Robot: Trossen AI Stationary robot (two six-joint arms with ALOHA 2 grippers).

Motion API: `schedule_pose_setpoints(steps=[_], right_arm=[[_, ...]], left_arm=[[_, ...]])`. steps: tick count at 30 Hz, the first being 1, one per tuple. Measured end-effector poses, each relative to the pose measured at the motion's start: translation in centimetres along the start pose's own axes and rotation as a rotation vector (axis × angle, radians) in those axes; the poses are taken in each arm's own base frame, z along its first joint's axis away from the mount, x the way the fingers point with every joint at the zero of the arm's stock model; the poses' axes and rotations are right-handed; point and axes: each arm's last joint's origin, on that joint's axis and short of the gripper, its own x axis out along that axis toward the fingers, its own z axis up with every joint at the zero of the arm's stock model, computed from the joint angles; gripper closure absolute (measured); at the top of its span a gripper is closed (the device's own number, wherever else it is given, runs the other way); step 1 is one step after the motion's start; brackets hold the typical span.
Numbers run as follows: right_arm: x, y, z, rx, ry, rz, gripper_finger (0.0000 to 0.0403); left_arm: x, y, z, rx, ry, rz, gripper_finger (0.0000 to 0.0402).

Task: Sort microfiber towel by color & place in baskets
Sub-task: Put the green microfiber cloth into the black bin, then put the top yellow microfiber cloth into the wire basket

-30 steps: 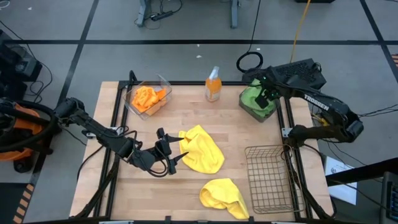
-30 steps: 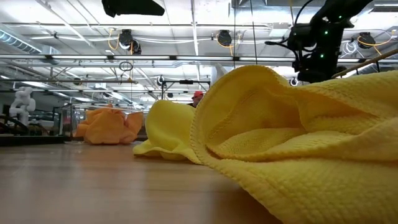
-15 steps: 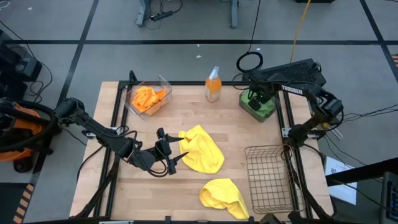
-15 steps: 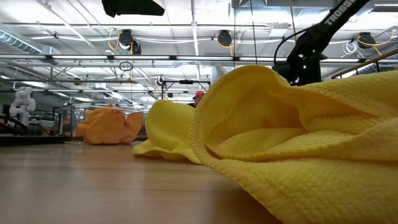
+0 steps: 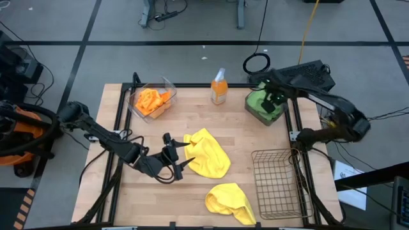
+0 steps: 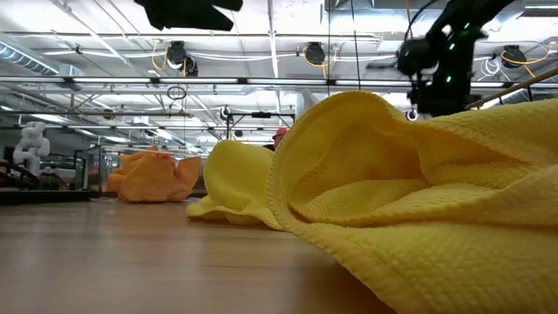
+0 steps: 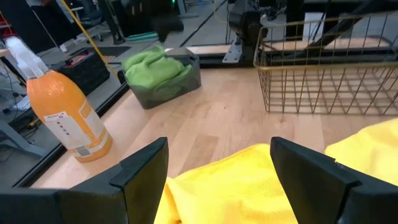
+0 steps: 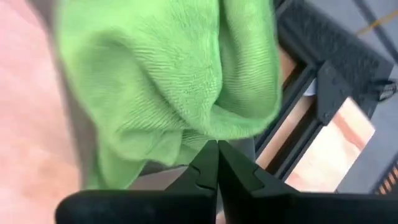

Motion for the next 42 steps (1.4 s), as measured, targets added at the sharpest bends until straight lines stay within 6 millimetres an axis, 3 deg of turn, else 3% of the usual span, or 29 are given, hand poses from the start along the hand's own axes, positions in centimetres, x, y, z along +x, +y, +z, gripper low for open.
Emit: schedule_pose_setpoints(steps=[6,12,19,24,28,42], right_arm=[[-5.0,1.0,-3.8,0.029,-0.220,0.114,0.0403],[-7.4,2.6,-8.1,0.027,-0.428,0.299,0.0403],[-5.5,5.2,-11.1,-0.008,-0.590,0.529,0.0403],[-3.7,7.7,-11.5,-0.048,-0.683,0.651,0.0403],[-3.3,9.1,-11.6,-0.077,-0.738,0.723,0.0403],[-4.8,14.3,-11.9,-0.231,-0.856,0.903,0.0403]], left_arm=[[1.6,-0.2,-1.2,0.002,0.048,0.017,0.0114],[3.5,-0.3,-2.8,-0.039,0.101,0.066,0.0108],[5.3,-1.7,-5.8,0.111,0.187,0.078,0.0083],[6.8,-2.0,-7.8,0.109,0.241,0.100,0.0081],[7.8,-1.6,-9.1,0.129,0.284,0.126,0.0090],[10.7,-0.6,-12.3,0.138,0.450,0.016,0.0250]])
